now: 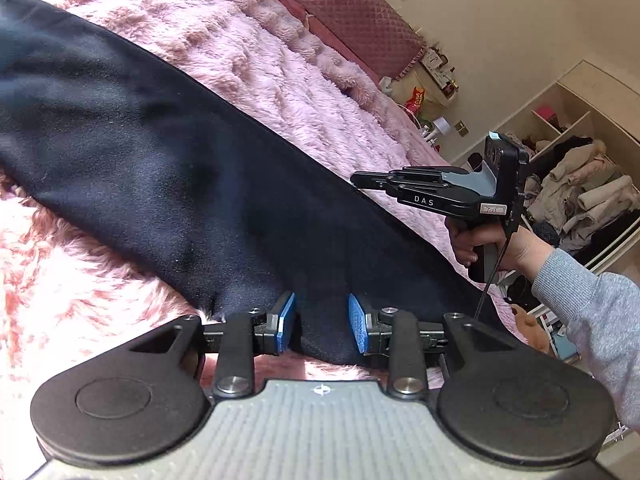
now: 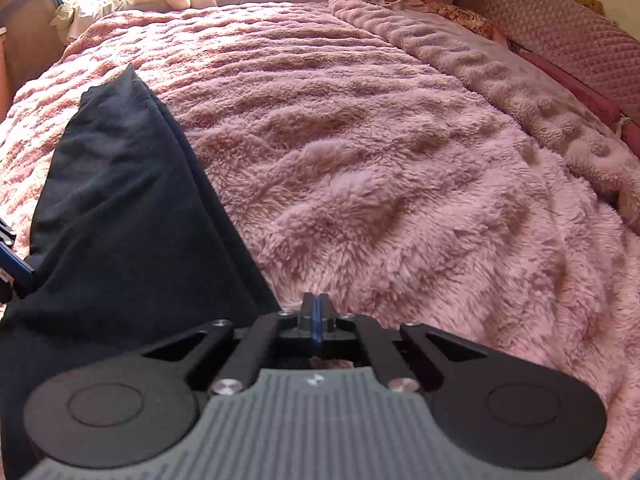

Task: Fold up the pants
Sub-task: 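Grasp the trouser end with the left tool while the right tool holds the other end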

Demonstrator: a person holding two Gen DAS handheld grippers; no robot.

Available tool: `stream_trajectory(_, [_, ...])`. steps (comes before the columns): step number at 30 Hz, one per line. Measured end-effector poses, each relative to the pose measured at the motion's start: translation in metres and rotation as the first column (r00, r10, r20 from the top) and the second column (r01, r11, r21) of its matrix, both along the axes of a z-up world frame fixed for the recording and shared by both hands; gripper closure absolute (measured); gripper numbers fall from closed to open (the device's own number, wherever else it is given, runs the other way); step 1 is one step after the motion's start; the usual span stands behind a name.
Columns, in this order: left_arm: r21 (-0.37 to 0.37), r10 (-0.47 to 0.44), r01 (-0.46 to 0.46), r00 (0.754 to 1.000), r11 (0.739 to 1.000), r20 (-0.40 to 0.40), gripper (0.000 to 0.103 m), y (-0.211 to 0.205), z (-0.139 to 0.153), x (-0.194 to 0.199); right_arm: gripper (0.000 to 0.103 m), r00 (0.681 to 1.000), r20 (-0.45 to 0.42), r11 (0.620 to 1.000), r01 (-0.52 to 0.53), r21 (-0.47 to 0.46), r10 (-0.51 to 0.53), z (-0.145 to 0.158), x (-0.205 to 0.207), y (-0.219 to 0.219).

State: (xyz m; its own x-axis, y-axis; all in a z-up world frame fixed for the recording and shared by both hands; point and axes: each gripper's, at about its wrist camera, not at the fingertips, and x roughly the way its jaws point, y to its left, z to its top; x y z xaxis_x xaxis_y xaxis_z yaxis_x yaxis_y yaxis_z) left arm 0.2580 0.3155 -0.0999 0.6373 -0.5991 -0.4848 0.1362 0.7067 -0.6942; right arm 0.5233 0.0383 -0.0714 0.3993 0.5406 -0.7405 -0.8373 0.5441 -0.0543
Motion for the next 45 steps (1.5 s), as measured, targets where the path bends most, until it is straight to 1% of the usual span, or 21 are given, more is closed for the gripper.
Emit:
stream_trajectory(3, [-0.031,0.043,-0.043,0.999,0.999,0.002,0.065,0.022,0.004,-0.009,0.103,0.999,-0.031,0.999,0.038,0.020,-0.037,0.006,0.002,0.002])
stream_trajectory(5, [-0.044,0.093,-0.093,0.996,0.995,0.012,0.061,0.041,0.007,-0.017,0.098,0.996,0.060,0.998,0.057,0.028,-0.058,0.014,-0.015,0.011])
stream_trajectory(7, [-0.046,0.168,-0.167,0.986,0.985,0.013,0.059,0.068,0.009,-0.023,0.073,0.990,0.103,0.994,0.089,0.069,-0.096,0.022,-0.031,0.022])
stream_trajectory(8, [-0.046,0.225,-0.225,0.974,0.973,0.004,0.059,0.085,0.009,-0.026,0.074,0.987,0.104,0.989,0.108,0.105,-0.119,0.027,-0.039,0.028])
stream_trajectory(10, [-0.056,0.357,-0.358,0.934,0.932,-0.027,0.059,0.120,0.008,-0.031,0.075,0.979,0.102,0.973,0.157,0.172,-0.177,0.034,-0.062,0.041])
stream_trajectory(12, [-0.090,0.488,-0.494,0.869,0.865,-0.076,0.059,0.160,0.005,-0.034,0.075,0.957,0.109,0.945,0.238,0.222,-0.267,0.039,-0.091,0.050])
stream_trajectory(14, [-0.100,0.588,-0.597,0.802,0.796,-0.102,0.059,0.193,-0.001,-0.038,0.075,0.934,0.021,0.898,0.337,0.284,-0.357,0.040,-0.122,0.043])
stream_trajectory(16, [-0.098,0.625,-0.634,0.773,0.767,-0.108,0.058,0.215,-0.009,-0.035,0.075,0.910,-0.061,0.849,0.406,0.338,-0.411,0.037,-0.154,0.025])
stream_trajectory(18, [-0.163,0.632,-0.647,0.762,0.745,-0.137,0.060,0.237,-0.030,-0.026,0.075,0.884,-0.094,0.821,0.461,0.337,-0.457,0.029,-0.182,0.009])
stream_trajectory(20, [-0.237,0.636,-0.656,0.754,0.717,-0.162,0.069,0.249,-0.047,-0.016,0.077,0.848,-0.141,0.796,0.529,0.295,-0.511,0.016,-0.207,-0.009])
stream_trajectory(23, [-0.293,0.652,-0.662,0.744,0.690,-0.145,0.071,0.254,-0.051,-0.007,0.082,0.769,-0.221,0.733,0.639,0.234,-0.600,-0.007,-0.232,-0.042])
stream_trajectory(26, [-0.280,0.656,-0.666,0.741,0.691,-0.144,0.071,0.252,-0.051,0.005,0.102,0.717,-0.247,0.695,0.695,0.182,-0.652,-0.014,-0.242,-0.057])
stream_trajectory(27, [-0.281,0.658,-0.667,0.740,0.690,-0.142,0.071,0.251,-0.052,0.008,0.103,0.710,-0.245,0.697,0.701,0.153,-0.660,-0.014,-0.244,-0.060])
stream_trajectory(30, [-0.307,0.665,-0.670,0.734,0.676,-0.140,0.071,0.252,-0.056,0.015,0.101,0.723,-0.211,0.716,0.687,0.125,-0.658,0.000,-0.255,-0.067])
stream_trajectory(32, [-0.335,0.663,-0.669,0.733,0.663,-0.152,0.073,0.254,-0.058,0.020,0.087,0.733,-0.181,0.712,0.680,0.178,-0.655,0.016,-0.266,-0.077])
stream_trajectory(33, [-0.349,0.665,-0.673,0.729,0.652,-0.163,0.077,0.255,-0.060,0.022,0.076,0.738,-0.160,0.710,0.674,0.204,-0.655,0.024,-0.271,-0.080])
stream_trajectory(34, [-0.360,0.671,-0.682,0.720,0.636,-0.179,0.085,0.257,-0.063,0.023,0.071,0.740,-0.134,0.708,0.670,0.223,-0.659,0.031,-0.276,-0.082])
stream_trajectory(36, [-0.376,0.687,-0.707,0.695,0.599,-0.212,0.090,0.259,-0.068,0.018,0.070,0.735,-0.075,0.704,0.669,0.237,-0.674,0.041,-0.281,-0.083])
stream_trajectory(39, [-0.356,0.707,-0.715,0.685,0.602,-0.179,0.098,0.253,-0.066,0.019,0.064,0.728,-0.016,0.705,0.669,0.233,-0.685,0.042,-0.284,-0.086])
stream_trajectory(43, [-0.366,0.712,-0.712,0.683,0.599,-0.163,0.098,0.251,-0.062,0.019,0.066,0.663,-0.076,0.647,0.745,0.163,-0.745,0.020,-0.278,-0.103])
stream_trajectory(45, [-0.381,0.714,-0.702,0.687,0.602,-0.138,0.098,0.251,-0.062,0.014,0.066,0.650,-0.096,0.631,0.756,0.173,-0.754,0.014,-0.283,-0.110])
